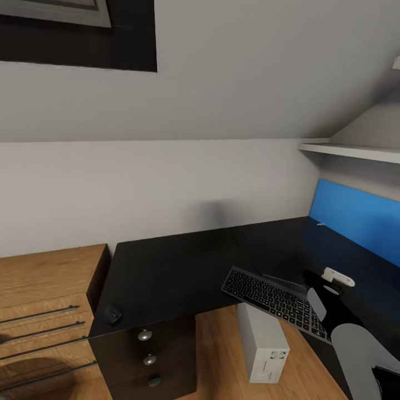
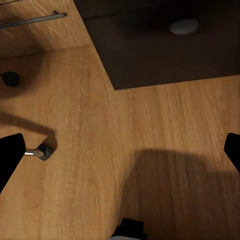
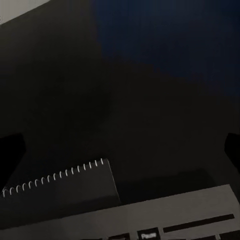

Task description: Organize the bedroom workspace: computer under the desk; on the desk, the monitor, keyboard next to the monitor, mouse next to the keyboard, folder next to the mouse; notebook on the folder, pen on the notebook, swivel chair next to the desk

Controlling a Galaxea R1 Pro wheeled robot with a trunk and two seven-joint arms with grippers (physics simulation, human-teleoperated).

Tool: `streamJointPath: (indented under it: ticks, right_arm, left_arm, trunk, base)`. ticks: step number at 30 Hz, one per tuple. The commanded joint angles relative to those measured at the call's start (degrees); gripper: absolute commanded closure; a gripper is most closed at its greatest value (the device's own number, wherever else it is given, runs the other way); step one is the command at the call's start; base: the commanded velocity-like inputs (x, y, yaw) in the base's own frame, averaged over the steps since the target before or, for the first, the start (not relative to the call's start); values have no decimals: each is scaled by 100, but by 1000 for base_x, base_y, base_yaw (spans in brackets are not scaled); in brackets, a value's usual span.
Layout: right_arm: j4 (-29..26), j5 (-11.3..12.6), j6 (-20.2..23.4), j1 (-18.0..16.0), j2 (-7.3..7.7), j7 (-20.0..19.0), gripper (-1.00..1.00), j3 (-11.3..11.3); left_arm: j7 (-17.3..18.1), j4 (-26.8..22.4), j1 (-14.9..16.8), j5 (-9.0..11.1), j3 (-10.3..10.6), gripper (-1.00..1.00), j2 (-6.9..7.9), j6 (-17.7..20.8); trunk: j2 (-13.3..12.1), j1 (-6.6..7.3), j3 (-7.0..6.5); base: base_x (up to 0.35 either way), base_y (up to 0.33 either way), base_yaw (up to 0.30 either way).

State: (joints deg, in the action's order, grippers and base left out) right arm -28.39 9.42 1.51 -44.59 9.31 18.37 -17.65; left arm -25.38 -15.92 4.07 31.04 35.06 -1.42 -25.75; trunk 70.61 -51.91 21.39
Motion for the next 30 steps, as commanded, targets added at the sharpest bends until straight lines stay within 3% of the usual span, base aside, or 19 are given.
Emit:
streamJointPath:
  ticks: [1, 16, 19, 27, 30]
  right_arm:
    - [-9, 43, 16, -1, 1, 18, -100, 7]
    - [27, 16, 10, 8, 52, -11, -100, 13]
    - [42, -114, 25, 11, 156, -34, -100, 15]
    - [95, -172, 49, 12, 296, -50, -100, 19]
    - [305, -172, 38, 12, 425, -347, -100, 27]
  left_arm:
    - [-37, 9, 6, 40, 44, -100, 2, -18]
    - [-2, 27, 6, 47, 71, -100, 2, -16]
    - [-2, 27, 6, 44, 78, -100, 2, -18]
    - [-2, 27, 6, 46, 57, -100, 0, -18]
    - [-10, 22, 6, 58, 41, -100, -3, -18]
  trunk:
    - [4, -1, 7]
    - [4, -1, 7]
    - [4, -1, 7]
    - [4, -1, 7]
    - [4, -1, 7]
  base:
    - [258, 0, 0]
    - [79, 0, 0]
    - [13, 0, 0]
    - [2, 0, 0]
    - [0, 0, 0]
